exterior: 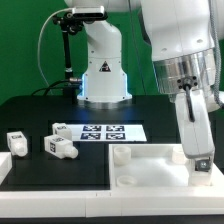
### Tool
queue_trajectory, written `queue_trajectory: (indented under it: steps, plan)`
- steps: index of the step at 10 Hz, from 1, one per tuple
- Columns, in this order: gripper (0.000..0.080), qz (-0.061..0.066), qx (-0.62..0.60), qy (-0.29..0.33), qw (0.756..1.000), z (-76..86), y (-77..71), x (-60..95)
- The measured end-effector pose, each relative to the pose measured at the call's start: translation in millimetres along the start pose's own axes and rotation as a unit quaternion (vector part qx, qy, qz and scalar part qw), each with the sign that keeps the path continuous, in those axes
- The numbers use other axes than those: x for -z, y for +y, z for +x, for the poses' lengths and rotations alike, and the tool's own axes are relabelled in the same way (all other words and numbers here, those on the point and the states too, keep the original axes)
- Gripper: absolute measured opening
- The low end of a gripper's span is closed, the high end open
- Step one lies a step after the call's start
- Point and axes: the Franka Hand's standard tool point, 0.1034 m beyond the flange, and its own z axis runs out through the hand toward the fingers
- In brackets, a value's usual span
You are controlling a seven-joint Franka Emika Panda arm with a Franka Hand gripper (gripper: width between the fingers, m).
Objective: Assemble one leg
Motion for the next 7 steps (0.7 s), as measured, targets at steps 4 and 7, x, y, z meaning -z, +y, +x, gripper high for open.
queue_trajectory:
  steps: [4,7]
  plan:
    - [0.0615,0.002,0.031,-0.007,0.999,-7.0,-5.7,15.1]
    - [0.0648,0.016,0.109,-0.017,0.994,-13.6,-13.9,53.3]
